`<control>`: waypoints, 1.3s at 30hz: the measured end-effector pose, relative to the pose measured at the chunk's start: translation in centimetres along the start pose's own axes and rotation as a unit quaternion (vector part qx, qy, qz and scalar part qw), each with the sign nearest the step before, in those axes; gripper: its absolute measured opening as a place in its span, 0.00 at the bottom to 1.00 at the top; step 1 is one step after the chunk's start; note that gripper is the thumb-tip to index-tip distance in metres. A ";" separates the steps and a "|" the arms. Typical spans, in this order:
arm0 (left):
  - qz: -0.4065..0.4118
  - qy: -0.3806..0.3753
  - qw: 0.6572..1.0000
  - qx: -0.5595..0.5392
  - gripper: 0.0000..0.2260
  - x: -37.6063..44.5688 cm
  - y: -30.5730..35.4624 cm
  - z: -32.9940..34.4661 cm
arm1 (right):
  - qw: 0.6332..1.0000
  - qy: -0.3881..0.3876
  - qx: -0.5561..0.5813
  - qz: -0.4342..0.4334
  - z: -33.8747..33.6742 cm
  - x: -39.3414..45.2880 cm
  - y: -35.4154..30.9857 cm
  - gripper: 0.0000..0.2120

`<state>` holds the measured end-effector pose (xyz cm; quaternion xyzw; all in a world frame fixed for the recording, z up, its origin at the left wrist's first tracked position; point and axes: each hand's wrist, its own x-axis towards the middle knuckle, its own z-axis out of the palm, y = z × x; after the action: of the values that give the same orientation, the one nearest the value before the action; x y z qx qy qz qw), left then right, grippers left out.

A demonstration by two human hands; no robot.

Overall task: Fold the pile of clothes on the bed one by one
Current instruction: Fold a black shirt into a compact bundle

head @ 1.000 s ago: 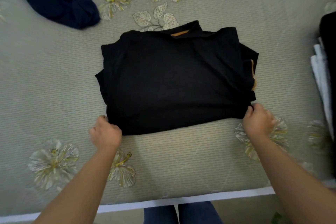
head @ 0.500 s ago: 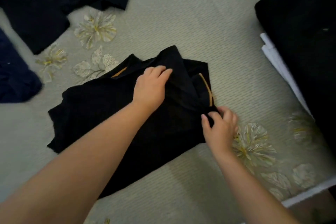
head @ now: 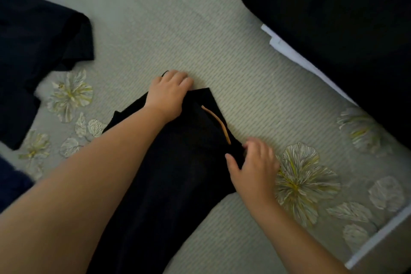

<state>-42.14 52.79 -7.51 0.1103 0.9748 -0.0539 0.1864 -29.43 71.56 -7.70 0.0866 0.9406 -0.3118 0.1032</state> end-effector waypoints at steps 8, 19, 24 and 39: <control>0.069 -0.093 0.993 -0.010 0.17 1.4 0.9 -1.1 | 0.992 -0.089 -0.076 0.040 0.7 0.4 -0.8 0.10; 0.038 0.092 0.979 -0.176 0.10 -7.1 -3.8 -2.4 | 0.989 0.045 -0.017 -0.142 -1.3 -5.2 -5.9 0.14; 0.101 0.193 0.967 -0.130 0.09 -17.5 -8.7 -2.3 | 0.973 0.058 -0.020 -0.224 -0.1 -12.7 -10.8 0.12; -0.124 0.012 0.981 -0.152 0.24 -41.3 -16.0 16.0 | 0.938 -0.128 -0.183 -0.264 14.4 -32.8 -9.2 0.19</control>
<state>-2.85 26.89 -5.76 -0.0401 0.9798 0.0739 0.1815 2.07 52.39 -5.64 -0.2262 0.9491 -0.1587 0.1511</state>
